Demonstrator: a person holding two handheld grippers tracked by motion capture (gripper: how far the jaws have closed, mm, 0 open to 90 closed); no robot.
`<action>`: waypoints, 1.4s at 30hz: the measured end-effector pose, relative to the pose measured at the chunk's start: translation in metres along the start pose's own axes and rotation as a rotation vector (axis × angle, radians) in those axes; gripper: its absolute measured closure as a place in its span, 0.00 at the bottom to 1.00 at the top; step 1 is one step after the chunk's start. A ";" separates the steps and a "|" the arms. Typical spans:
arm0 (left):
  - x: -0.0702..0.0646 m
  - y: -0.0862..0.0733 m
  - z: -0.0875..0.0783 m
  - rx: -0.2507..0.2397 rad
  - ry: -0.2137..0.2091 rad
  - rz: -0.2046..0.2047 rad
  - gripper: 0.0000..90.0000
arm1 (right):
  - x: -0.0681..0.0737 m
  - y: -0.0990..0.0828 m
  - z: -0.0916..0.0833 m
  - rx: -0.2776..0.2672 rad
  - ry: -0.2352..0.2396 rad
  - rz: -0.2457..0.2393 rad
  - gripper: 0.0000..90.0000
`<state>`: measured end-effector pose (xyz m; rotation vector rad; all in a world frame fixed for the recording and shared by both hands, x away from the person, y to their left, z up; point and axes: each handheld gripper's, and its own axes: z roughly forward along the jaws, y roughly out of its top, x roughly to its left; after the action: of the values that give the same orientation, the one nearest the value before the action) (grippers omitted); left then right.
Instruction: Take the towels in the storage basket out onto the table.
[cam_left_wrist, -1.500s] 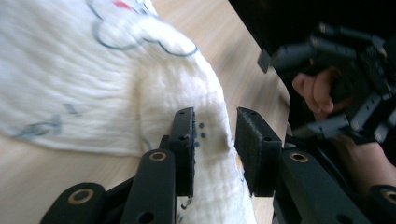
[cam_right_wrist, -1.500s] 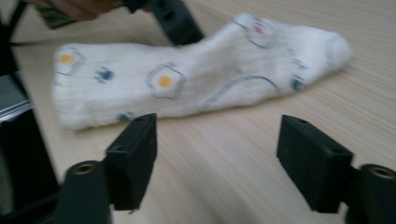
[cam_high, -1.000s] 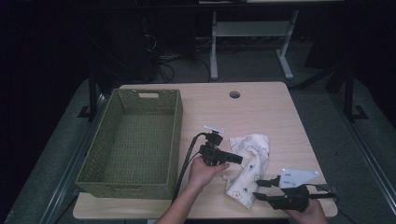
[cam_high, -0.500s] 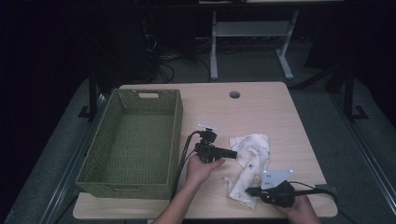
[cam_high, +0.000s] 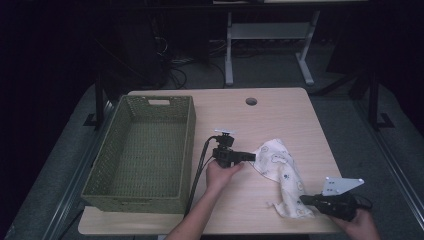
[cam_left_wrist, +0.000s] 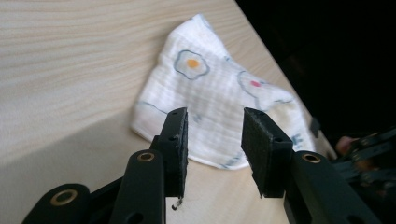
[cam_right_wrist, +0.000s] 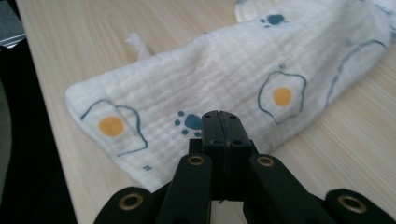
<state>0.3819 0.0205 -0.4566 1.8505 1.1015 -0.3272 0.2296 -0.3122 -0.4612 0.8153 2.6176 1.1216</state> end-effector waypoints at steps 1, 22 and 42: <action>0.001 0.001 0.003 0.001 0.009 0.007 0.68 | -0.003 -0.002 -0.002 0.000 -0.006 0.007 1.00; -0.005 -0.003 0.026 0.067 0.257 0.230 0.80 | -0.022 -0.013 -0.017 -0.077 -0.049 0.077 0.83; -0.010 -0.008 0.004 0.037 0.162 0.167 0.98 | 0.040 0.023 0.001 -0.045 0.070 -0.088 0.76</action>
<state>0.3705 0.0130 -0.4573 2.0147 1.0453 -0.1032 0.2064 -0.2767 -0.4437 0.6564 2.6459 1.2008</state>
